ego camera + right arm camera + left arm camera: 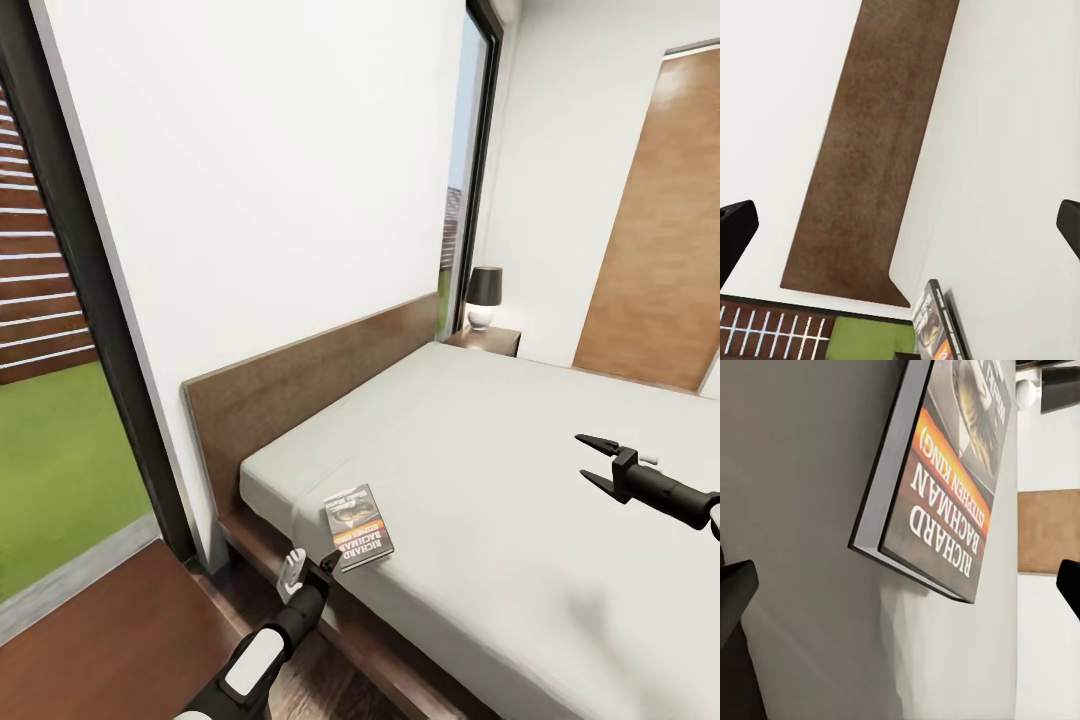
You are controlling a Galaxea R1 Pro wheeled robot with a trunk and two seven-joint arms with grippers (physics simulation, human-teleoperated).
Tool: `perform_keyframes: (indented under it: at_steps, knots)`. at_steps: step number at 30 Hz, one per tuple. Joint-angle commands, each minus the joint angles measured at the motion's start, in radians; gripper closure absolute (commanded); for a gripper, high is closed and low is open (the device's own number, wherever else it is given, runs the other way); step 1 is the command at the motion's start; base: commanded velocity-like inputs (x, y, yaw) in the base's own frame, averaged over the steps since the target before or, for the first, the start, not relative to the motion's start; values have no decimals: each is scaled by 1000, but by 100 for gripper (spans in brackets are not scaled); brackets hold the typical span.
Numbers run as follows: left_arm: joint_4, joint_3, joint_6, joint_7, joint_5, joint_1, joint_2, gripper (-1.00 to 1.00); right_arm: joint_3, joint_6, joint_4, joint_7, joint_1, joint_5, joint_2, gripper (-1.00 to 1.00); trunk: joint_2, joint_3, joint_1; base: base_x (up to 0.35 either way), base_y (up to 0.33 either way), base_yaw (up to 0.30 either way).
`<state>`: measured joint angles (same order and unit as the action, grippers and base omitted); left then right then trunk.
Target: In the bedroom, move the book from the bed onto either nightstand, and place the two sandals side by side next to the bed.
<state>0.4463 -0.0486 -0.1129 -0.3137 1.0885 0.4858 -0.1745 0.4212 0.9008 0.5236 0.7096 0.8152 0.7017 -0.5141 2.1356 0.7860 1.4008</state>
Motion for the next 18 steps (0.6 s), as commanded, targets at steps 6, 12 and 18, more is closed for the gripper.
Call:
perform_keyframes:
  at_steps: [6,12,18]
  knots:
    - [0,0,-5,-2,10,1,0,-100,4,4,0,4,1,-4,0,-100,0,1,0,0,0,-2]
    - [0,0,-5,-2,10,1,0,-100,4,4,0,4,1,-4,1,-100,0,1,0,0,0,-60]
    - [0,0,-5,-2,10,1,0,-100,3,4,0,4,1,-3,1,-100,0,1,0,0,0,-124]
